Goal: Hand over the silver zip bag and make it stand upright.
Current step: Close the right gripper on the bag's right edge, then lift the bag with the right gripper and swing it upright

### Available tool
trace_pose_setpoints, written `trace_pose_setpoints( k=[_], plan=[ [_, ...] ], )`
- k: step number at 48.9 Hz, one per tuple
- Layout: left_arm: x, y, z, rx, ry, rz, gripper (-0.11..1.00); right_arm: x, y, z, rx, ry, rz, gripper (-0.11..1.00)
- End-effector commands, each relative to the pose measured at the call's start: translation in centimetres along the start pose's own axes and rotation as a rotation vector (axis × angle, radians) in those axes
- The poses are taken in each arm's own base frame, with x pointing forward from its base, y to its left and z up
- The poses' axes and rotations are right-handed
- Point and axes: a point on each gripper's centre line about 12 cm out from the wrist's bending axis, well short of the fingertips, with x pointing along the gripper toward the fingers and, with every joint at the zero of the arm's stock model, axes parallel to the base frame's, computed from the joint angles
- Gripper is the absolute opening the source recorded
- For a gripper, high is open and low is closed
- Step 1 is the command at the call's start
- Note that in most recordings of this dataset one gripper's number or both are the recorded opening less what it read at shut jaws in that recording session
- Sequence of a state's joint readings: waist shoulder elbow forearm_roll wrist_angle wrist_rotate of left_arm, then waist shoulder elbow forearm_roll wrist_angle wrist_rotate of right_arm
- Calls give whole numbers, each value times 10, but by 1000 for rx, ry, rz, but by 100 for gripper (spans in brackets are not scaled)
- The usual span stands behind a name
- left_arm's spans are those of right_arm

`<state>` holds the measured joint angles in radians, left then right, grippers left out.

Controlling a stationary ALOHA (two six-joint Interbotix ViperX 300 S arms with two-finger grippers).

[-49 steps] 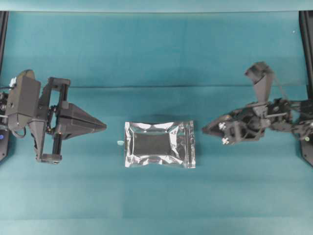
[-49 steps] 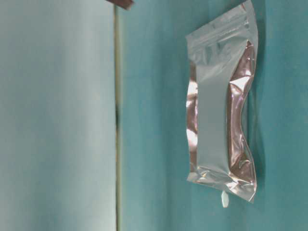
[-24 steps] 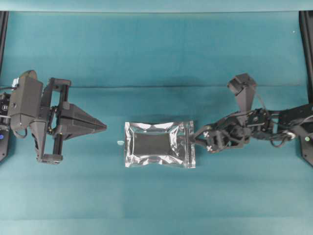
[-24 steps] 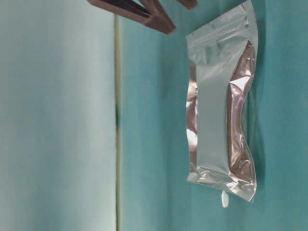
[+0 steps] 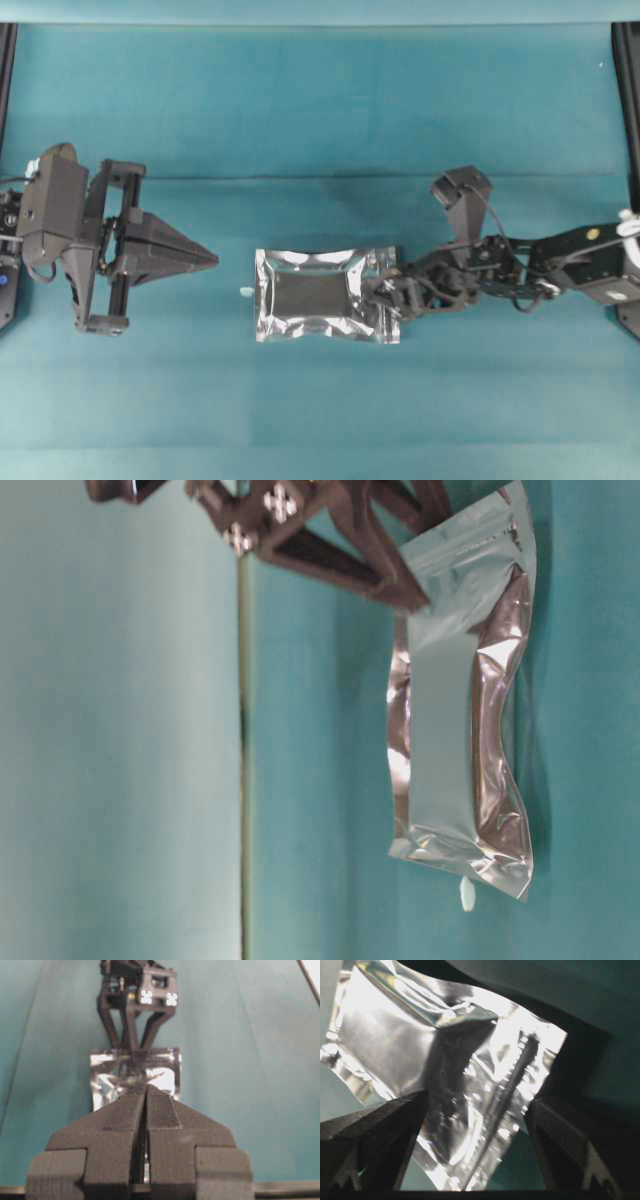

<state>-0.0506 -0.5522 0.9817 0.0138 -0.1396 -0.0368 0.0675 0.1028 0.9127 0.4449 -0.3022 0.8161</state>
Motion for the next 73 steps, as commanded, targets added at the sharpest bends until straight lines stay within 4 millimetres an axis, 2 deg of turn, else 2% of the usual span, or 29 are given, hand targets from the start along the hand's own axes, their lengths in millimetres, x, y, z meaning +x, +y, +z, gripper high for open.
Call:
trace_pose_setpoints(
  k=[1,12,18,25,30,36,39,42,45,53,65,73],
  plan=[
    [0,0,8,4,-18,1,-8,5,11,0,6,-12,32,98],
    [0,2,7,3,-15,5,-8,15,12,-4,11,-13,27,97],
    [0,2,7,3,-14,5,-8,13,12,-4,31,-28,34,97],
    [0,2,7,3,-14,5,-8,11,6,-6,32,-22,17,90],
    [0,2,7,3,-15,5,-8,10,4,-7,28,-12,9,72],
    [0,2,7,3,-14,5,-8,7,8,-6,20,-16,24,35],
    [0,2,8,3,-17,5,-8,4,11,-4,17,-20,35,20],
    [0,2,7,3,-14,5,-8,2,13,-3,12,-23,42,10],
    [0,2,7,3,-15,5,-8,-1,15,-1,2,-25,50,4],
    [0,2,7,2,-14,7,-8,-7,17,4,1,-38,64,-2],
    [0,2,7,2,-14,8,-8,-11,22,9,6,-44,78,-3],
    [0,2,6,2,-12,8,-8,-19,51,23,-53,2,95,-3]
  ],
)
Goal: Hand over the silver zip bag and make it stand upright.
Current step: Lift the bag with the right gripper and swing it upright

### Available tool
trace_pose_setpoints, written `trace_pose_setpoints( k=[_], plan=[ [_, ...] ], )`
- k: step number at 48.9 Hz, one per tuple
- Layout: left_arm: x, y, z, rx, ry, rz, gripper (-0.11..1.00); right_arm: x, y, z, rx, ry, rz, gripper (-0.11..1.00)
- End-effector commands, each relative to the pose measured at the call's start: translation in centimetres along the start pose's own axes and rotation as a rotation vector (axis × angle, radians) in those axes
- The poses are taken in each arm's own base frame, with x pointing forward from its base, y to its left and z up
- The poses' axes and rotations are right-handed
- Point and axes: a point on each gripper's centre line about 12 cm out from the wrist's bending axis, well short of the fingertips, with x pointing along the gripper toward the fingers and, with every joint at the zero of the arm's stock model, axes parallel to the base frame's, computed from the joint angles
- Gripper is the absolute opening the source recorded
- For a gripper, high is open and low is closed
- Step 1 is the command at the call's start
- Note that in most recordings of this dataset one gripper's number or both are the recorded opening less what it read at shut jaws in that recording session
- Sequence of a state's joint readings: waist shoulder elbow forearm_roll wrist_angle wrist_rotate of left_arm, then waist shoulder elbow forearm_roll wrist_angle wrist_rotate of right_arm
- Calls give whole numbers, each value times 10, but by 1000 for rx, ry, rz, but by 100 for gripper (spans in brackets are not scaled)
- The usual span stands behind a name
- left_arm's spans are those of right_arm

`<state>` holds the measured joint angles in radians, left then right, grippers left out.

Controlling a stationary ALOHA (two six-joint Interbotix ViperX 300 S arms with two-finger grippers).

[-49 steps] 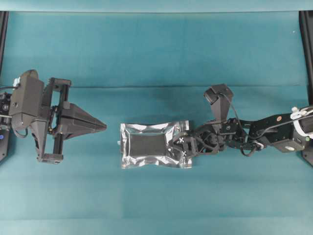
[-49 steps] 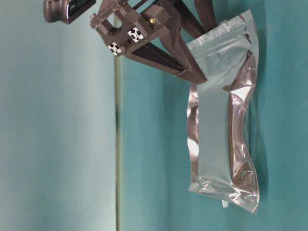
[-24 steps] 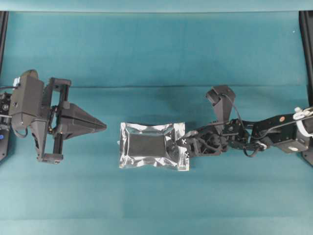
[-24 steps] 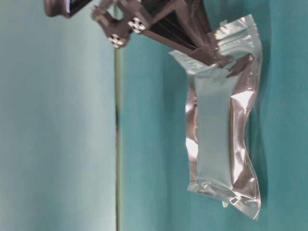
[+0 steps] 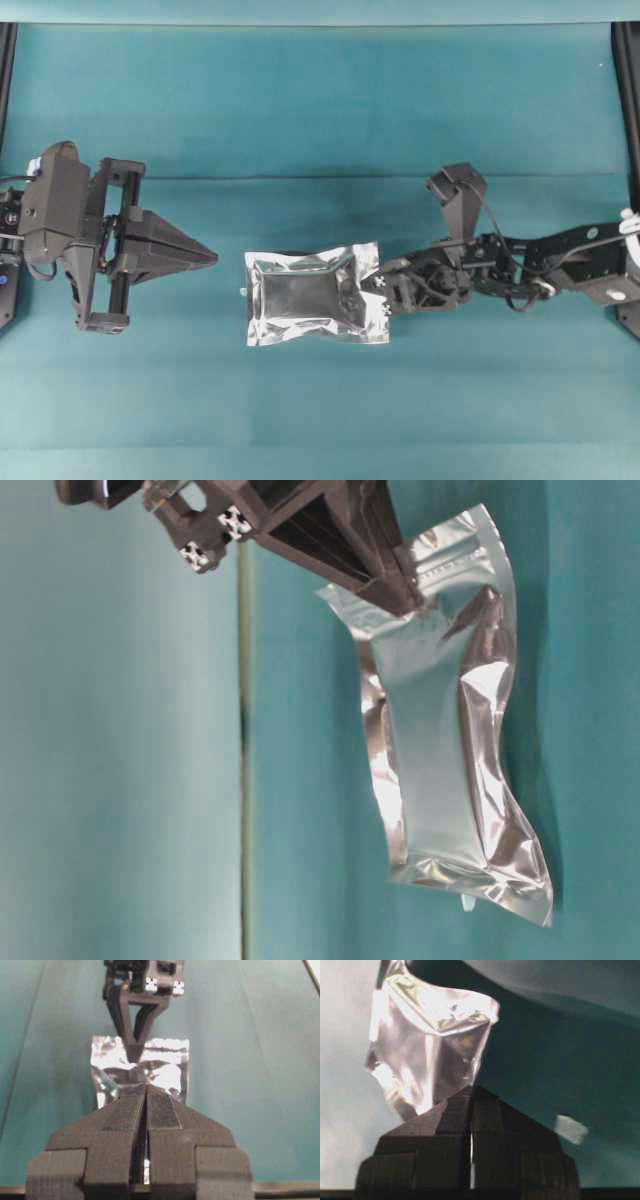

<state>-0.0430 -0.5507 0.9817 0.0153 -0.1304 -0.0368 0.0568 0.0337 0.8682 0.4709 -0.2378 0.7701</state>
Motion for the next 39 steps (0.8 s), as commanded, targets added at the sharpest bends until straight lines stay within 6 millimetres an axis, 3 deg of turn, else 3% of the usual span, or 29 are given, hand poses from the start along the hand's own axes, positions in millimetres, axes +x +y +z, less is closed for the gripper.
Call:
trace_pose_setpoints(
  k=[1,13,39],
  plan=[
    [-1,0,7,4,-21,1,-8,-8,28,13,-74,21,38,-3],
    [-3,4,3,2,-16,14,-8,-29,62,33,-330,240,-101,-3],
    [-5,6,3,-2,-20,20,-8,-59,111,74,-535,292,-199,-3]
  ],
)
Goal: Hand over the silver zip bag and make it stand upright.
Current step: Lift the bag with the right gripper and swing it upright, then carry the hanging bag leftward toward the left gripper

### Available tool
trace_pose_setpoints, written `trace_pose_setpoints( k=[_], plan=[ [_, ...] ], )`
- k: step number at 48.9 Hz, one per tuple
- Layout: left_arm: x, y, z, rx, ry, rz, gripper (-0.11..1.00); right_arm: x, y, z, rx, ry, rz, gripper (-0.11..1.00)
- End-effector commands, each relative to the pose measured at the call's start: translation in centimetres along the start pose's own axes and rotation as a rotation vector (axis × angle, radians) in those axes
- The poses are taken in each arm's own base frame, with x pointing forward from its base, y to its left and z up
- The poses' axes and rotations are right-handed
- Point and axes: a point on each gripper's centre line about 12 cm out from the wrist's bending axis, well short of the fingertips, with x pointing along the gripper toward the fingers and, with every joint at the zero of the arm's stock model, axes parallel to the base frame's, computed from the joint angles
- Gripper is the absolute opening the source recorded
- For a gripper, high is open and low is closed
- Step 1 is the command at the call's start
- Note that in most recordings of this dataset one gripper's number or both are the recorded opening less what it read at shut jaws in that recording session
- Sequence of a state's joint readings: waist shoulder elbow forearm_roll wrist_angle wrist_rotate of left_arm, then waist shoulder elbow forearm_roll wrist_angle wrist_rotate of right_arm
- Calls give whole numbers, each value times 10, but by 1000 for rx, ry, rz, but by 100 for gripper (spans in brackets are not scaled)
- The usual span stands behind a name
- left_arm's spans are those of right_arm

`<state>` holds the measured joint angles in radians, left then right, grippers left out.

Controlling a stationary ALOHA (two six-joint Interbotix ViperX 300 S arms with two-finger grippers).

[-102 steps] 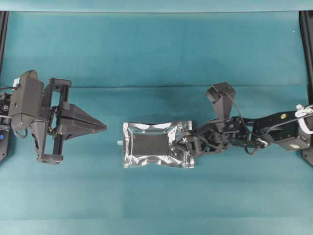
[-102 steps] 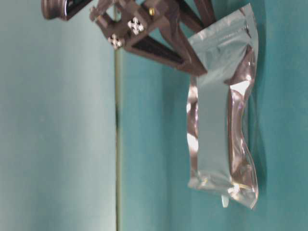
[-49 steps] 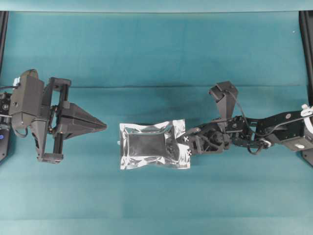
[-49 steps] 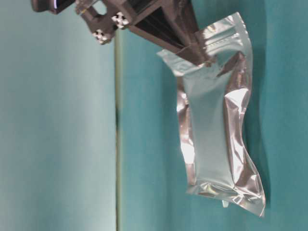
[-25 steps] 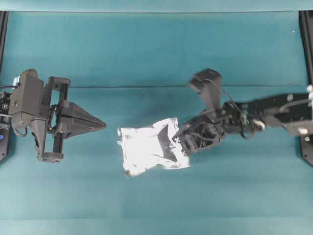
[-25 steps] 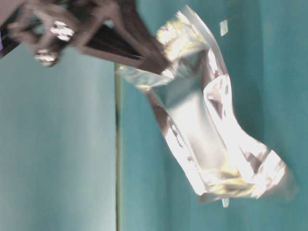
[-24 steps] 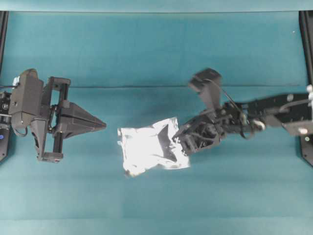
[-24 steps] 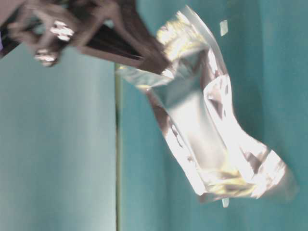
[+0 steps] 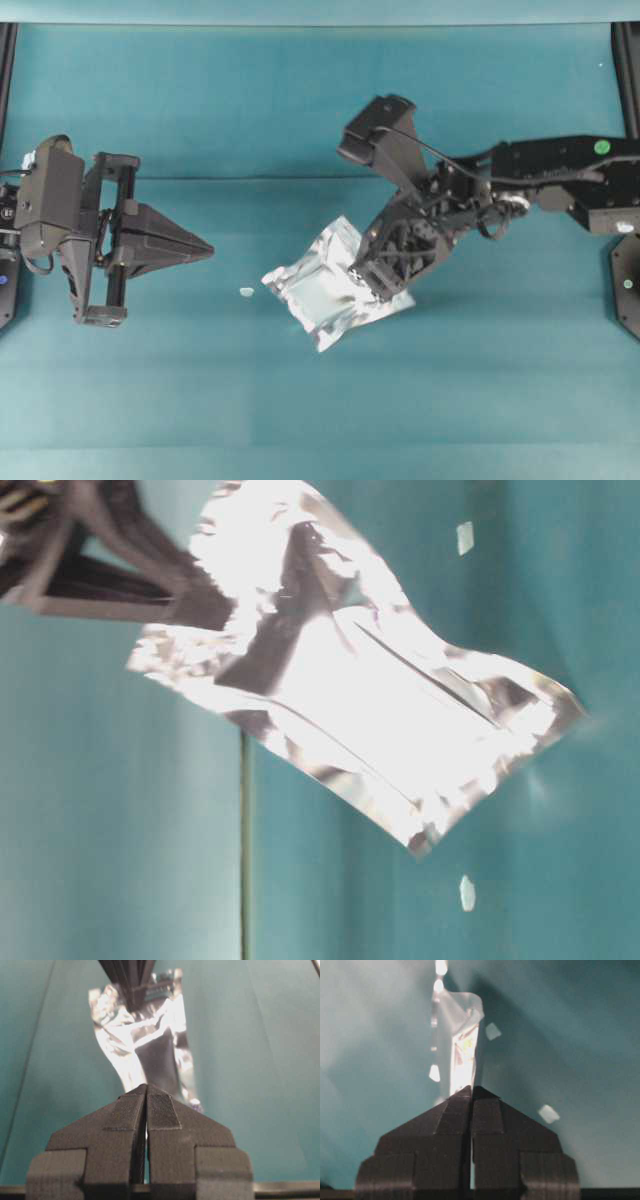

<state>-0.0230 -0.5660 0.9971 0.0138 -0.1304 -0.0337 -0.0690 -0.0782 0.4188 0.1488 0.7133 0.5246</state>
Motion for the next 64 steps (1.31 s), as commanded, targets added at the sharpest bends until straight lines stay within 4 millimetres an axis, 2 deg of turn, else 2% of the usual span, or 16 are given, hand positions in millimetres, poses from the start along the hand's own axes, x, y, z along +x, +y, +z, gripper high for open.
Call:
trace_pose_setpoints(
  k=[1,10,25,38,51,64],
  plan=[
    [-1,0,6,3,-20,1,-8,-22,11,15,-47,-24,1,-3],
    [-1,0,4,3,-17,1,-8,-30,18,24,-159,32,-40,-3],
    [-5,0,2,1,-20,1,-8,-29,32,39,-443,183,-82,-3],
    [-15,1,-5,-9,-22,3,-8,-27,50,58,-624,196,-63,-3],
    [-26,3,-5,-11,-51,12,-8,-10,56,56,-727,245,-64,-3],
    [-26,3,-7,-11,-45,12,-8,-1,57,53,-789,279,-66,-3]
  ],
)
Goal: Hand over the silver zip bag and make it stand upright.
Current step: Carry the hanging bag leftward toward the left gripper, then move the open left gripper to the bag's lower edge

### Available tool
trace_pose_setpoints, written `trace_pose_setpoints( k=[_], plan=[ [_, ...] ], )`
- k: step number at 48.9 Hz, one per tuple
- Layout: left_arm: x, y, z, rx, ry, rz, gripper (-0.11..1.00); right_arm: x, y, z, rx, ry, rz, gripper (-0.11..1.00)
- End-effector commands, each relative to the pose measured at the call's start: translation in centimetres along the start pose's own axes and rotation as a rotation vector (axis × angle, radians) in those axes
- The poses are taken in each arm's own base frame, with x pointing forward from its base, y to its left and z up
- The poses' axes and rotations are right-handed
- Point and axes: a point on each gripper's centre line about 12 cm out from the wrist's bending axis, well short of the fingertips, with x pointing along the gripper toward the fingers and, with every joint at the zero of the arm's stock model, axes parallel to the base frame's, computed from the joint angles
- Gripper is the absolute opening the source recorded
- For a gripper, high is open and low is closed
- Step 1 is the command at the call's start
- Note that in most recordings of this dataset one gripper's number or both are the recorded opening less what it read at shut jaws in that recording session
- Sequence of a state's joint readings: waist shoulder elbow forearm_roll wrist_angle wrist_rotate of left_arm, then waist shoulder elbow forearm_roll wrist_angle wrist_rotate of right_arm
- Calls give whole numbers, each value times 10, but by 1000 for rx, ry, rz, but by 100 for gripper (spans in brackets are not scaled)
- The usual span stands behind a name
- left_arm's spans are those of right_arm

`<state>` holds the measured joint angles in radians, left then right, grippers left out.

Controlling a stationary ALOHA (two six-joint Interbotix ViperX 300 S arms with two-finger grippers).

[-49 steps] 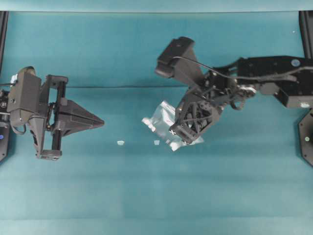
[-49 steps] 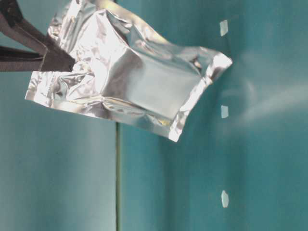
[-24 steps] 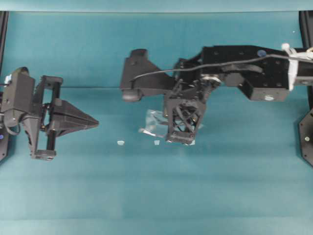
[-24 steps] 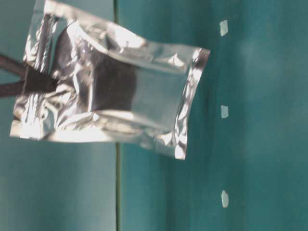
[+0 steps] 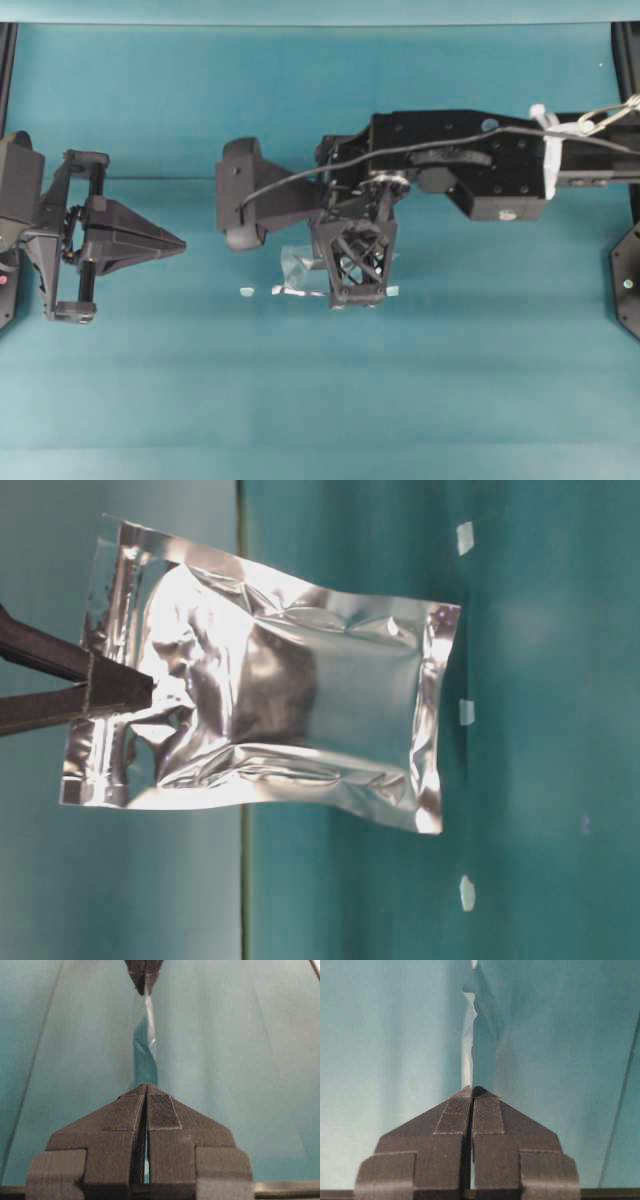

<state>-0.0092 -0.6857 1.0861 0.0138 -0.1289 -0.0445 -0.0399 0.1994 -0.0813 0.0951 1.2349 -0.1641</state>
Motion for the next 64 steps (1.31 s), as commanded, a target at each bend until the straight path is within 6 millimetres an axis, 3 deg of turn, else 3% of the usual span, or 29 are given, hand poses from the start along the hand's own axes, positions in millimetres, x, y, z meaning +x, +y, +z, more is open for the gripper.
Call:
trace_pose_setpoints(
  k=[1,30,43,49,60,64],
  plan=[
    [1,0,5,3,-15,1,-8,-9,2,4,-26,-25,-5,-3],
    [0,11,0,-12,6,43,-8,5,0,12,-101,48,-61,-3],
    [3,12,-13,-85,43,50,0,9,1,15,-104,40,-62,-3],
    [5,13,-20,-119,53,51,15,9,1,16,-106,33,-65,-3],
    [16,14,-39,-139,81,54,80,10,3,16,-116,30,-65,-3],
    [23,14,-46,-139,94,54,96,10,5,16,-120,29,-66,-3]
  ],
)
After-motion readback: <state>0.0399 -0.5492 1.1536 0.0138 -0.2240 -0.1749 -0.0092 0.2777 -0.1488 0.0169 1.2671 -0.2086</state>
